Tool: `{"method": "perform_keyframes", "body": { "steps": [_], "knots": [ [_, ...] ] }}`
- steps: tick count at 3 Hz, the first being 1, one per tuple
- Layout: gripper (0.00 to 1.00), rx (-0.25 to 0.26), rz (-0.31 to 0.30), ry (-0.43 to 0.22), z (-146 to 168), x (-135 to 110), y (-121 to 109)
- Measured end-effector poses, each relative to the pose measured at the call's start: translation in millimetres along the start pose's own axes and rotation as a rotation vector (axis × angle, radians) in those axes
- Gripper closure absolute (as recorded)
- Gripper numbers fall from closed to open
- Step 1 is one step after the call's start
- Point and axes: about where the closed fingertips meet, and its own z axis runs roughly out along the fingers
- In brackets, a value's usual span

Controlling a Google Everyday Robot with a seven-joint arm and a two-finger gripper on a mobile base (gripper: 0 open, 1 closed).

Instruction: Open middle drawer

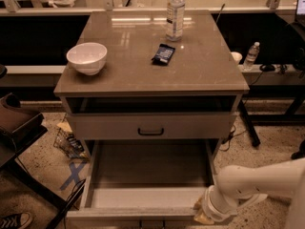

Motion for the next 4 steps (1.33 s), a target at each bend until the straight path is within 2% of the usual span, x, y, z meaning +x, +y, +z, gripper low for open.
{"method": "perform_keyframes", "body": {
  "steps": [1, 2, 3, 4],
  "knots": [
    [1.0, -0.055, 0.001, 0.013, -3, 16, 34],
    [1.0, -0.055, 0.001, 0.013, -3, 16, 34],
    [0.97, -0.141, -0.002, 0.033, -5, 37, 82],
    [0.74, -0.141, -0.002, 0.033, -4, 35, 81]
  ]
}}
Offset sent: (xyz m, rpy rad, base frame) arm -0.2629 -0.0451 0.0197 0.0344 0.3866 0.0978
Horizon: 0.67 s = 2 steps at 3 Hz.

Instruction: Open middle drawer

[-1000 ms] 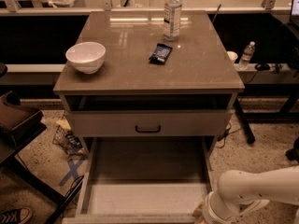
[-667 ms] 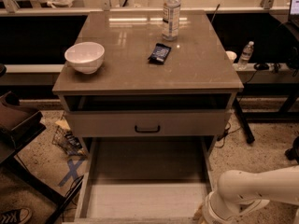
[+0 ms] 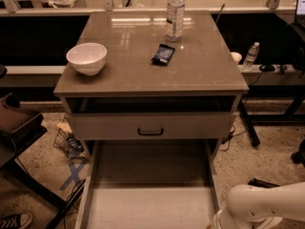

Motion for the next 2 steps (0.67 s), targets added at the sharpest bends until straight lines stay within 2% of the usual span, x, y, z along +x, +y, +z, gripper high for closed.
{"method": "perform_keyframes", "body": {
  "steps": [2],
  "knots": [
    [0.27, -0.002, 0.0, 0.001, 0.3, 0.3, 1.1]
  ]
}}
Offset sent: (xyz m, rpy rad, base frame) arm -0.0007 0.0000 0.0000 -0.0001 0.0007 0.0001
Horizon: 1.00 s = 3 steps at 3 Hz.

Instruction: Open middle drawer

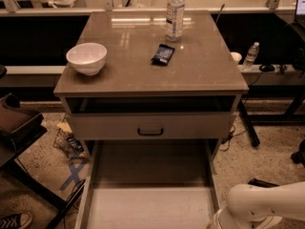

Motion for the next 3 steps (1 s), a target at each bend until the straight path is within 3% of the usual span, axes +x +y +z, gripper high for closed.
{"method": "perform_keyframes", "body": {
  "steps": [1, 3],
  "knots": [
    [0.0, -0.001, -0.001, 0.001, 0.2, 0.2, 0.8],
    [0.0, -0.009, -0.009, -0.011, -0.3, -0.1, 1.1]
  ]
}}
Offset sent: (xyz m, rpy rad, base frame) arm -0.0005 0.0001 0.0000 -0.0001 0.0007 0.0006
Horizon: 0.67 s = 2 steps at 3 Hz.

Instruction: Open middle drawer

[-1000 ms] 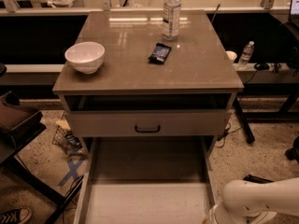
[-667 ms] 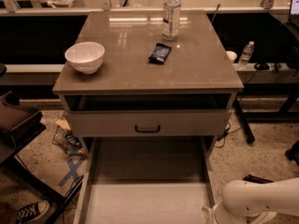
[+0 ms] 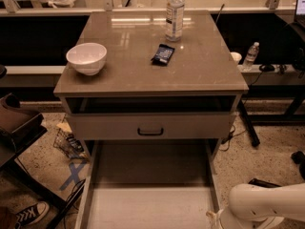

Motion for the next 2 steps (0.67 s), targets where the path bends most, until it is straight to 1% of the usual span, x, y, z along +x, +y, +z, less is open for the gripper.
{"method": "perform_keyframes", "body": {
  "steps": [1, 2],
  "knots": [
    [0.0, 0.024, -0.064, -0.015, -27, -9, -6],
    [0.0, 0.087, -0.197, -0.028, -87, -22, -18]
  ]
}}
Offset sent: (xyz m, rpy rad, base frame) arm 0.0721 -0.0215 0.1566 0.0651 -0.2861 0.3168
